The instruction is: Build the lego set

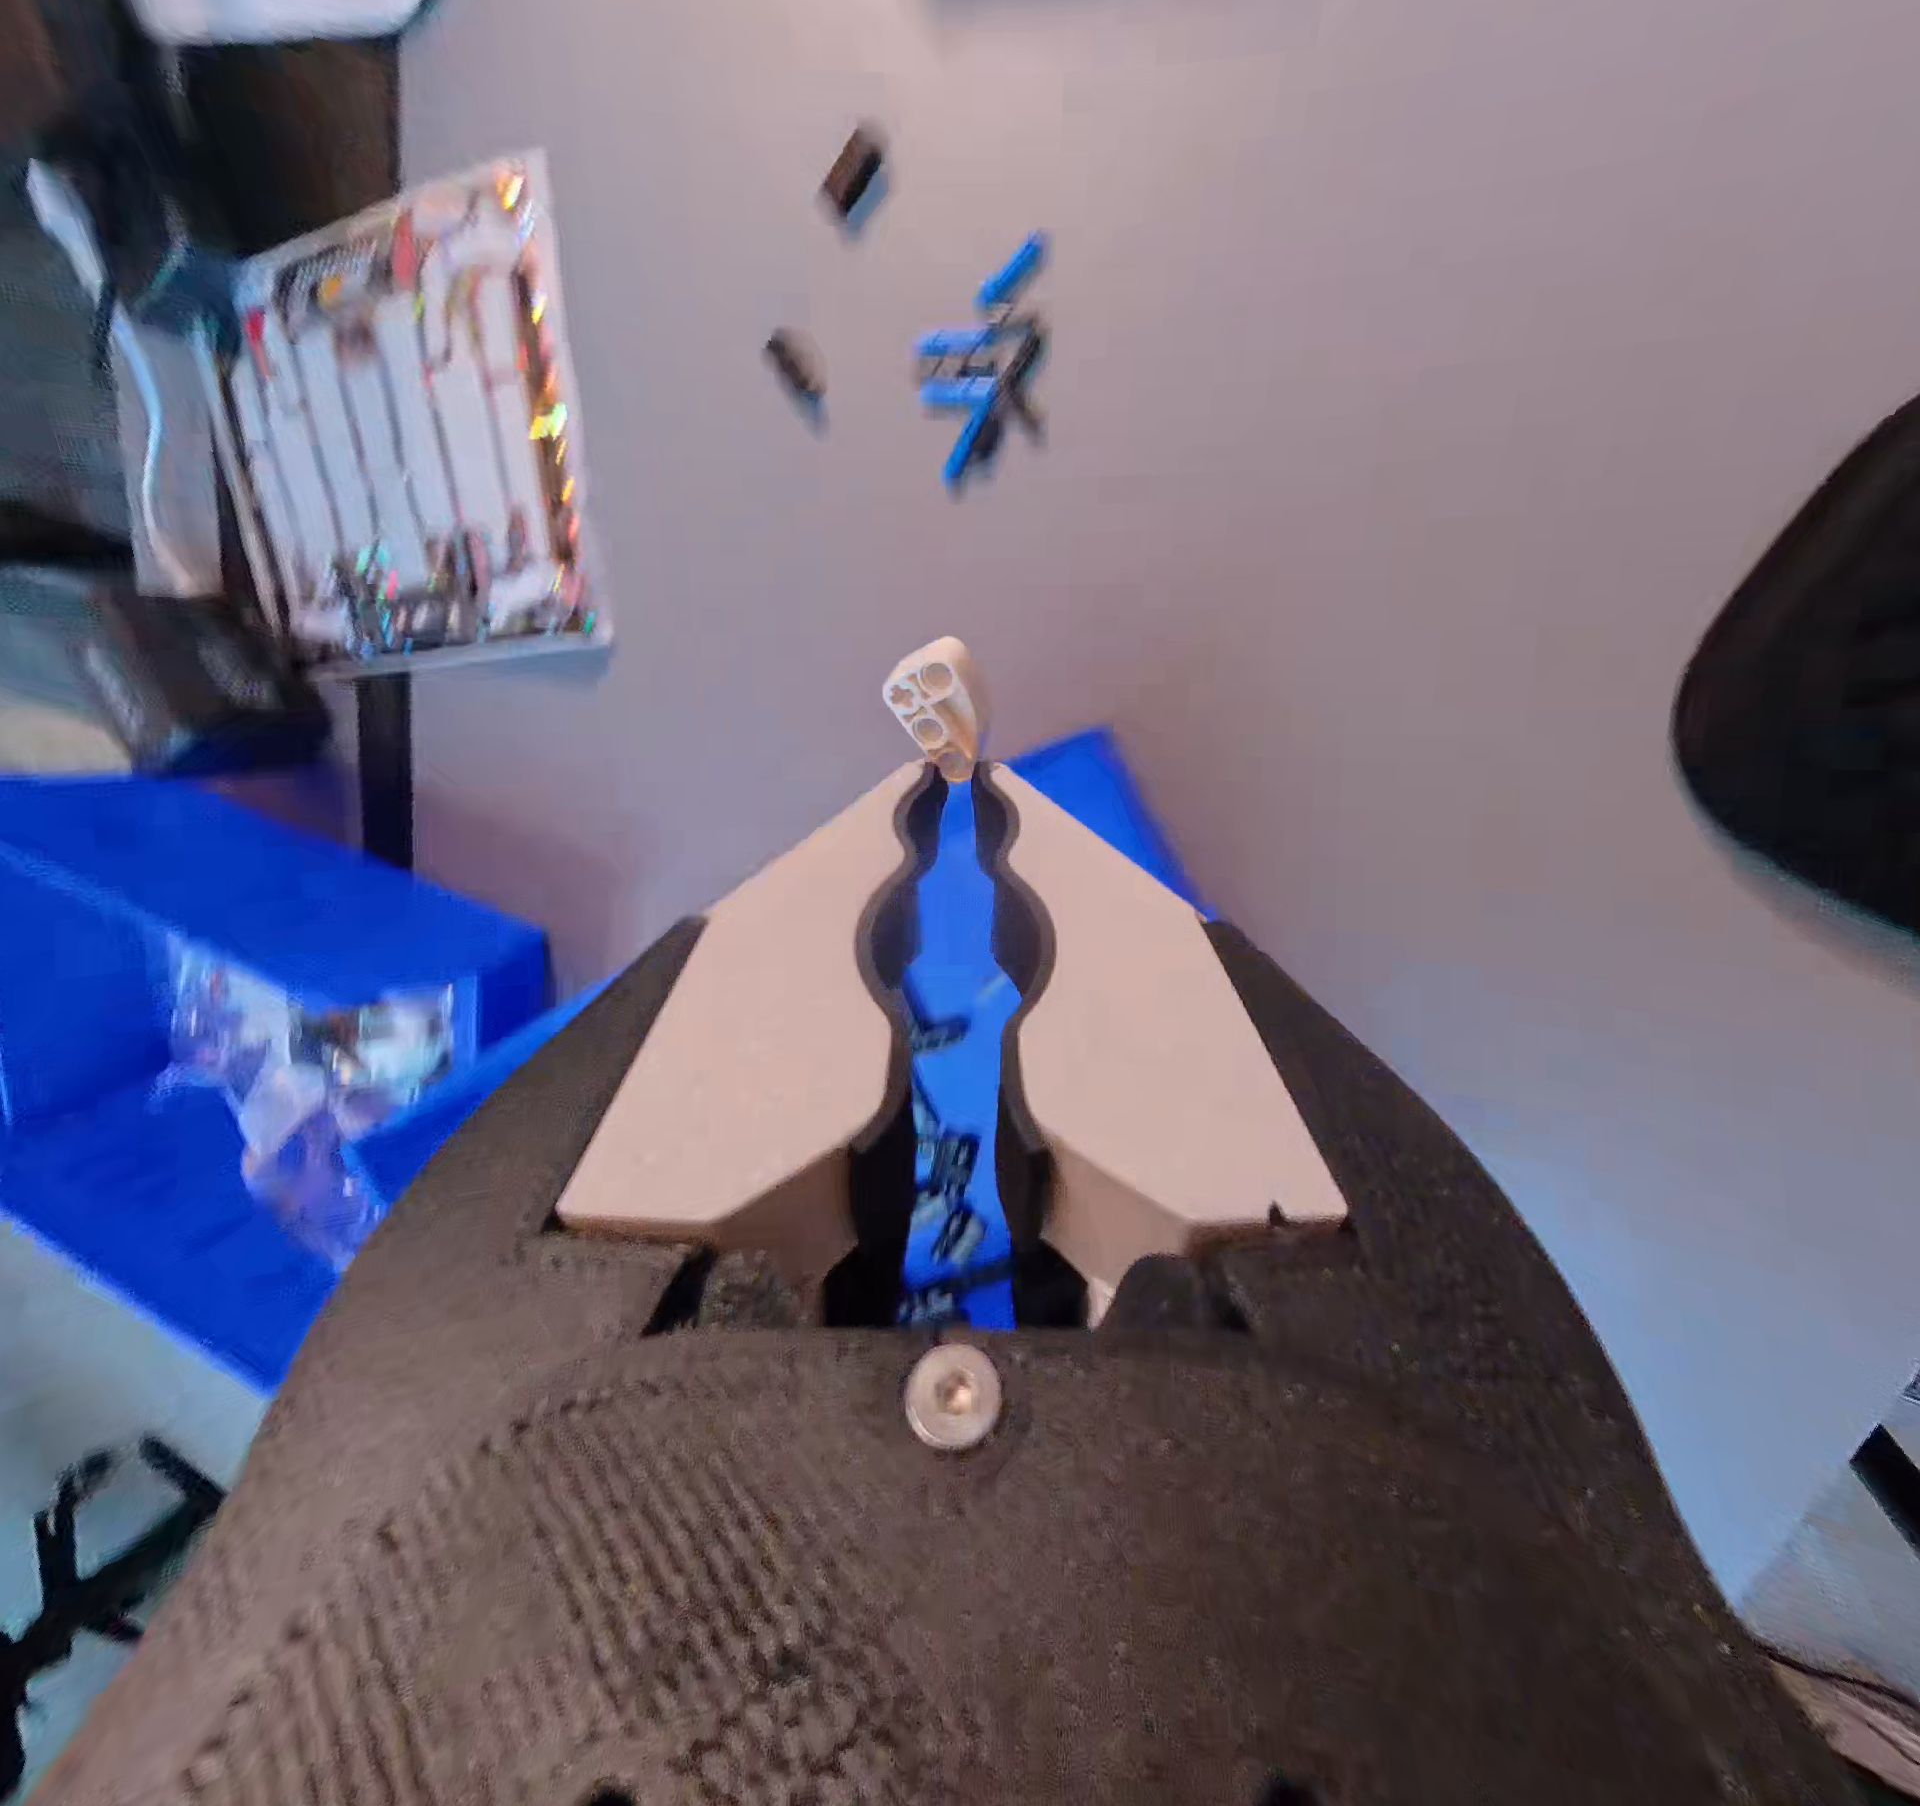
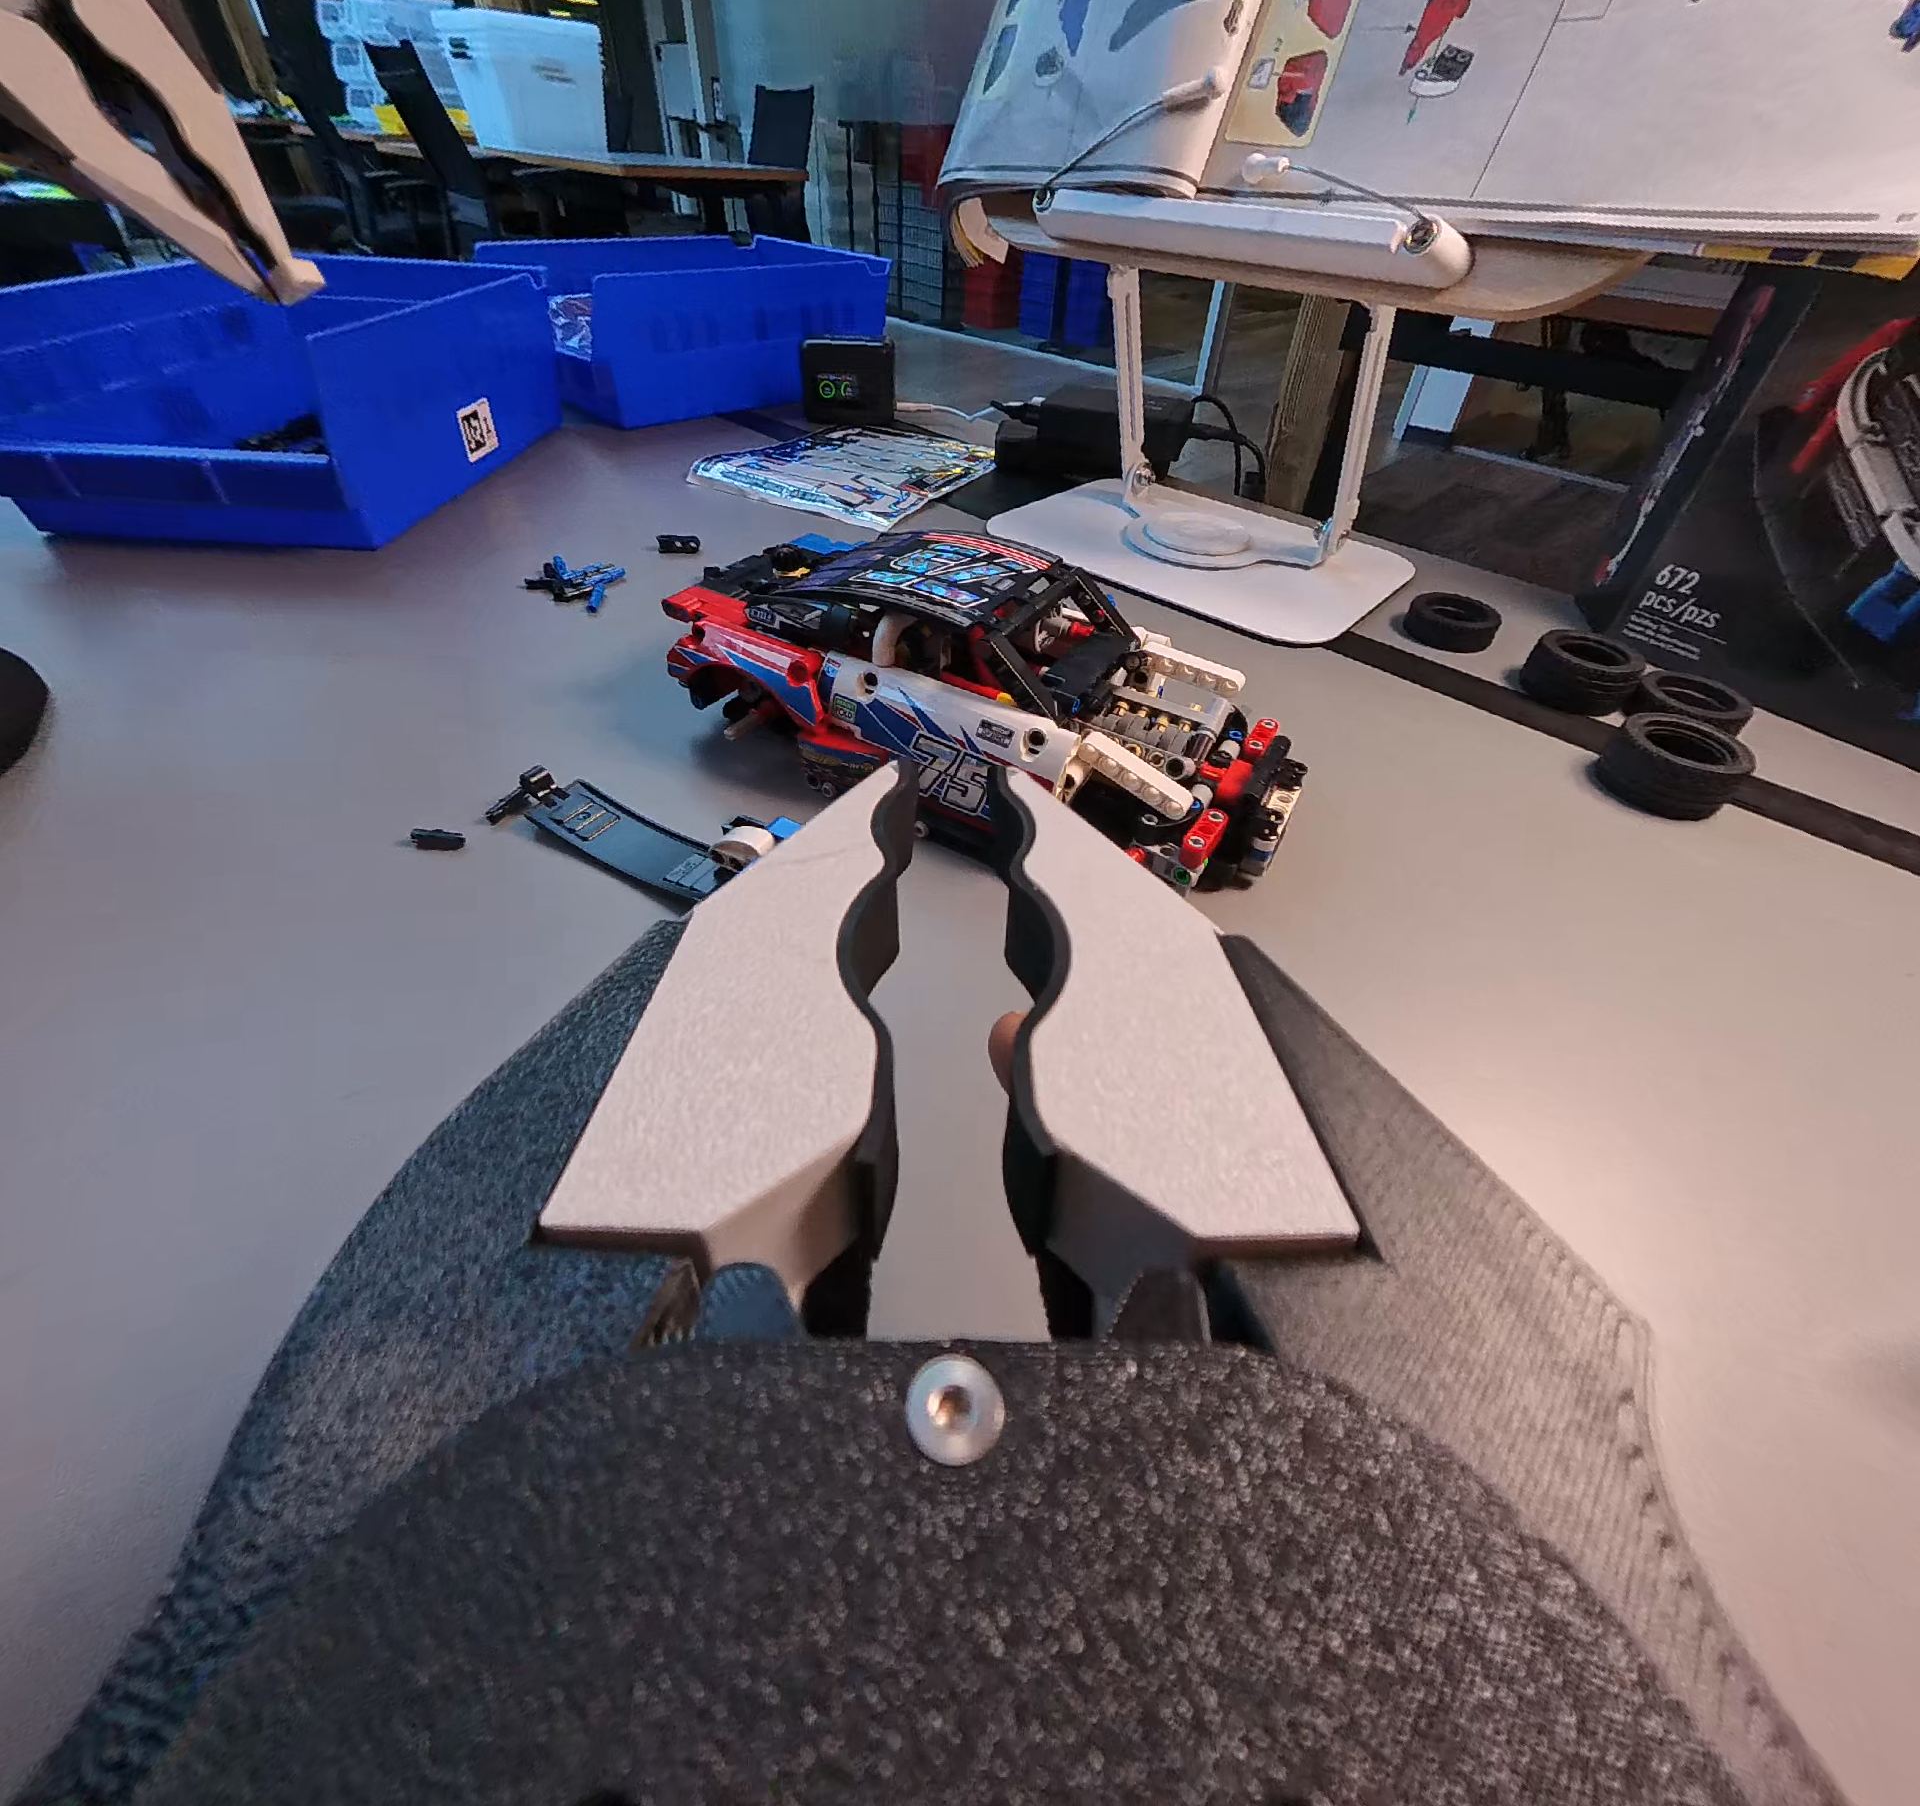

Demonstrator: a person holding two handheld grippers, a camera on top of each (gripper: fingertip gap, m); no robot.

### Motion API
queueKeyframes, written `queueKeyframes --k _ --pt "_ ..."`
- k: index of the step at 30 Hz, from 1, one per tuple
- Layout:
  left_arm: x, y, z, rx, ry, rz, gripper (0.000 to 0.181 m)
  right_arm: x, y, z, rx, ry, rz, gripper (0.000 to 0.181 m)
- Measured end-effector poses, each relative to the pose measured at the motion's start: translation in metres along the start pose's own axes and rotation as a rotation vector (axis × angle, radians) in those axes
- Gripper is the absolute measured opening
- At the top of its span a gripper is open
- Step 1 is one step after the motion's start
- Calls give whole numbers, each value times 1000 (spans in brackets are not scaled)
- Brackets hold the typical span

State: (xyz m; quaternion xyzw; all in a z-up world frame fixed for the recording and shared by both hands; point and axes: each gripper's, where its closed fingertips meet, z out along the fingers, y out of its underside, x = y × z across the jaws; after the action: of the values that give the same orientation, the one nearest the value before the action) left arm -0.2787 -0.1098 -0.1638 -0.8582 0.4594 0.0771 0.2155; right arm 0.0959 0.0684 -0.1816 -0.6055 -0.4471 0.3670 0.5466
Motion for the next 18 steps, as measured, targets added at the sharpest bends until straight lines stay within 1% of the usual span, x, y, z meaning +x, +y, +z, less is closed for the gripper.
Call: queueKeyframes --k 2,4,6,8,10,12,16,18 --pt "29 -38 20 43 47 92 4 0 -1 -1 5 1 -1 11" --pt "57 -70 44 78 98 170 4 0 -2 -2 9 1 -3 11" --pt "84 -96 67 106 153 231 4 -1 -3 -3 12 1 -3 11" --pt "105 -115 89 130 208 272 4 -1 -3 -3 12 0 -4 11" --pt "121 -129 104 152 250 297 4 -2 -3 -3 12 -3 -6 11" --pt "128 -138 115 168 259 318 4 -2 -3 -3 13 -4 -7 11" --pt "133 -149 122 210 267 311 10 1 -3 -5 15 1 -4 11" --pt "132 -151 119 240 268 290 14 2 -4 -6 18 4 0 11"
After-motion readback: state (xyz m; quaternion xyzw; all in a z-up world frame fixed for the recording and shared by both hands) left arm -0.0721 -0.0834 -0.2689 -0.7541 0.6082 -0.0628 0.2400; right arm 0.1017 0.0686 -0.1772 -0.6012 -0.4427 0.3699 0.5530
